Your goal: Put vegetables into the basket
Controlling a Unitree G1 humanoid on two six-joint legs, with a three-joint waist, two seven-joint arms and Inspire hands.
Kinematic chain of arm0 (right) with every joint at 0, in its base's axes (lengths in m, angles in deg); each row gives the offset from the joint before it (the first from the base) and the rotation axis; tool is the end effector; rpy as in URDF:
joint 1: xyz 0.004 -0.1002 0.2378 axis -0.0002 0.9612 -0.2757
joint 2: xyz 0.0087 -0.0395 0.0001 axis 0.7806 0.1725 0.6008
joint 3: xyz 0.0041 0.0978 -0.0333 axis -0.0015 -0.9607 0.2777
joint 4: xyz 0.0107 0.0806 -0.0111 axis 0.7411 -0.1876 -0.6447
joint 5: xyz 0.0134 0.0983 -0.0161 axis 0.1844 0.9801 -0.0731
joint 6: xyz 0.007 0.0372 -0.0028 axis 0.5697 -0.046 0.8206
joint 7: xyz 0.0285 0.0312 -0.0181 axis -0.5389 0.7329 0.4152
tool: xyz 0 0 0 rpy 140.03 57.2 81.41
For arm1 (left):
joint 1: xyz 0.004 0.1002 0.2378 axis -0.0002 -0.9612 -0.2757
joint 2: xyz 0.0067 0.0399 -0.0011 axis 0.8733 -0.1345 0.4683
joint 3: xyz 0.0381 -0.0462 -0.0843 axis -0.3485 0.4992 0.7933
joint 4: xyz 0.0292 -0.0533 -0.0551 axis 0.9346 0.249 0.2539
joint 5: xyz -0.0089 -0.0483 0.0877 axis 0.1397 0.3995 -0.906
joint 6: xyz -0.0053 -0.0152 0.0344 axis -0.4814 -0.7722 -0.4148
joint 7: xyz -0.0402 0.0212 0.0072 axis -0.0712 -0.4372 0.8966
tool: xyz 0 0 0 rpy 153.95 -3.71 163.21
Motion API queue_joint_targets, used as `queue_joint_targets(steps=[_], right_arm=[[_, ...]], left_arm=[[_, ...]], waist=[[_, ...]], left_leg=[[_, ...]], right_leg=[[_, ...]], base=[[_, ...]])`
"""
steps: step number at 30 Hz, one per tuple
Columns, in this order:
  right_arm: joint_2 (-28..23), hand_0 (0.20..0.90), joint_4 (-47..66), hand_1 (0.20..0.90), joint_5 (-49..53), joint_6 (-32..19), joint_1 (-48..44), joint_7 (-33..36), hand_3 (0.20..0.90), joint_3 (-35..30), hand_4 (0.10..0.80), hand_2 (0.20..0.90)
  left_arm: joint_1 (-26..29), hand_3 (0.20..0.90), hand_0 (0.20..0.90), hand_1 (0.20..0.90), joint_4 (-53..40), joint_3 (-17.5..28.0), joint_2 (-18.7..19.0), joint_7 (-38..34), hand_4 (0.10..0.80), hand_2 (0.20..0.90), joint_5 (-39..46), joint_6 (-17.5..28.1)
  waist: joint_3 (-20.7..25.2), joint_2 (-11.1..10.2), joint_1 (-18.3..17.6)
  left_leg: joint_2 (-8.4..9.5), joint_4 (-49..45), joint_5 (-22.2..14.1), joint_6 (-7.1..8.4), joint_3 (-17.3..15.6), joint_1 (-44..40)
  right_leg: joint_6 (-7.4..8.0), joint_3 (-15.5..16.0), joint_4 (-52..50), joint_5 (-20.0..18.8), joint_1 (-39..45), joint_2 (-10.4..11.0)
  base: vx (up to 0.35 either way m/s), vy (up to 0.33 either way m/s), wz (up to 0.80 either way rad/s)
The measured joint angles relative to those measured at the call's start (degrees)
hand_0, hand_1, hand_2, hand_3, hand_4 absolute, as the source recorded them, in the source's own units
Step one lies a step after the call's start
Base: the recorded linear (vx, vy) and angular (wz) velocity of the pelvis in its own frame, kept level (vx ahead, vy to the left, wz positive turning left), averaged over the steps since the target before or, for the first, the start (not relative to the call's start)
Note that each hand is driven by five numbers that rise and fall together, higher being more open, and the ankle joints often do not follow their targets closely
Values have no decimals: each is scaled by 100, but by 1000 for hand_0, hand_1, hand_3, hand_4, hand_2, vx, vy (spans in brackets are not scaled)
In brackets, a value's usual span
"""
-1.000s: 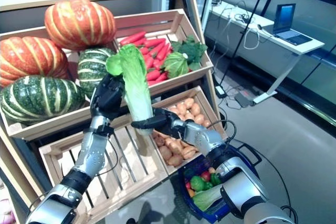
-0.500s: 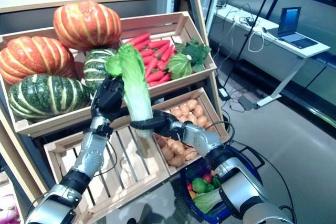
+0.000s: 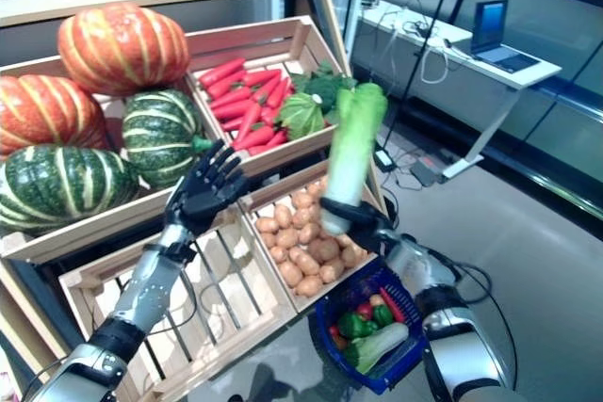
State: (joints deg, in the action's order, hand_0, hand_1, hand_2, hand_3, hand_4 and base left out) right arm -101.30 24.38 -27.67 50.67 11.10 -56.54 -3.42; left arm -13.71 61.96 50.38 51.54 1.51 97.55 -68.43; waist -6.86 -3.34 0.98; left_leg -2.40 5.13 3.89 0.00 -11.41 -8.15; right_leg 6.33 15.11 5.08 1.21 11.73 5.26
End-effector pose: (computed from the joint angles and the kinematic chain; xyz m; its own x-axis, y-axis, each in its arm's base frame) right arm 0.2693 -0.2562 0.0235 0.8939 0.1570 -0.4198 0.1035 0.8390 0.5343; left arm 0.2476 0.2094 0.0325 0.9826 -0.1569 0.0997 0.1852 0.8727 -0.4518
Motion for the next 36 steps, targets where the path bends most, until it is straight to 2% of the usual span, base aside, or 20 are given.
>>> queue_joint_targets(steps=[5, 7, 10, 13, 14, 20, 22, 27, 33, 34, 35, 36], right_arm=[[-316, 300, -869, 300, -48, -21, 408, 9, 300, -115, 400, 300], [-344, 300, -1084, 300, -31, -191, 426, -2, 300, -120, 400, 300], [-376, 300, -1438, 300, 5, -428, 345, -2, 300, -329, 400, 300], [-574, 300, -1741, 300, 27, -554, -4, 2, 300, -323, 400, 300], [-728, 300, -1836, 300, 28, -558, -157, 13, 300, -325, 400, 300], [-880, 300, -2043, 300, 136, -560, -820, 21, 300, -322, 400, 300], [-876, 300, -2061, 300, 264, -553, -886, 80, 300, -318, 400, 300], [-903, 300, -2243, 300, 532, -498, -1271, 231, 300, -302, 400, 300], [-958, 300, -2443, 300, 697, -420, -1744, 435, 300, -300, 400, 300], [-977, 479, -2448, 479, 697, -402, -1798, 464, 479, -299, 519, 479], [-989, 900, -2503, 900, 710, -380, -1877, 480, 900, -298, 800, 900], [-996, 900, -2503, 900, 721, -361, -1894, 490, 900, -298, 800, 900]], left_arm=[[-116, 900, 900, 900, 532, 342, 179, 18, 800, 900, -141, -36], [23, 900, 900, 900, 659, 312, 325, 33, 800, 900, -181, -15], [595, 900, 900, 900, 1111, 303, 503, 27, 800, 900, -179, 22], [1139, 900, 900, 900, 1285, 300, 705, 16, 800, 900, -173, 313], [1419, 900, 900, 900, 1364, 310, 727, -14, 800, 900, -162, 354], [1900, 900, 900, 900, 1588, 306, 859, -233, 800, 900, -163, 500], [1919, 900, 900, 900, 1598, 268, 856, -247, 800, 900, -159, 501], [1972, 900, 900, 900, 1605, 148, 882, -378, 800, 900, -165, 598], [2034, 900, 900, 900, 1573, 75, 852, -457, 800, 900, -160, 622], [2047, 900, 900, 900, 1556, 76, 853, -474, 800, 900, -159, 640], [2061, 900, 900, 900, 1552, 71, 844, -496, 800, 900, -152, 641], [2064, 900, 900, 900, 1542, 68, 847, -498, 800, 900, -150, 642]], waist=[[-2, 11, -192], [-30, 41, -196], [-418, 110, -205], [-923, 175, -236], [-1151, 233, -245], [-1985, 370, -312], [-2074, 396, -305], [-2213, 528, -272], [-2291, 705, -186], [-2284, 721, -184], [-2296, 749, -179], [-2292, 754, -179]], left_leg=[[-69, -27, -39, 29, -231, -53], [-186, -486, -200, 31, -326, 367], [-355, -1745, -669, 6, -289, 1194], [-515, -3173, -1254, -16, -236, 2160], [-558, -3679, -1416, -87, -156, 2559], [-564, -5113, -1729, -200, -10, 3857], [-536, -5451, -1765, -224, 9, 4257], [-558, -6442, -2110, -244, 116, 5001], [-570, -7284, -2430, -240, 235, 5647], [-568, -7412, -2481, -218, 262, 5761], [-595, -7534, -2517, -221, 271, 5846], [-596, -7595, -2530, -196, 290, 5880]], right_leg=[[-34, -196, -46, -41, -88, -47], [-94, -221, -553, 72, -595, -20], [-165, -202, -1541, 382, -1297, 36], [-277, -205, -3172, 1037, -2357, 273], [-304, -218, -3729, 1218, -2757, 369], [-365, -354, -5397, 1657, -4129, 770], [-412, -376, -5808, 1795, -4552, 899], [-506, -436, -6871, 2243, -5255, 1108], [-571, -520, -7745, 2662, -5859, 1217], [-581, -534, -7874, 2717, -5973, 1227], [-581, -528, -7986, 2750, -6035, 1234], [-554, -539, -8041, 2767, -6064, 1245]], base=[[-135, -31, -25], [-389, -86, -30], [-342, -63, -11], [-211, -25, -3], [-103, -13, 12], [-122, 6, 2], [-103, 20, 20], [-51, 19, 14], [-54, 17, 7], [-30, 6, 4], [-55, 4, 2], [0, 0, 0]])
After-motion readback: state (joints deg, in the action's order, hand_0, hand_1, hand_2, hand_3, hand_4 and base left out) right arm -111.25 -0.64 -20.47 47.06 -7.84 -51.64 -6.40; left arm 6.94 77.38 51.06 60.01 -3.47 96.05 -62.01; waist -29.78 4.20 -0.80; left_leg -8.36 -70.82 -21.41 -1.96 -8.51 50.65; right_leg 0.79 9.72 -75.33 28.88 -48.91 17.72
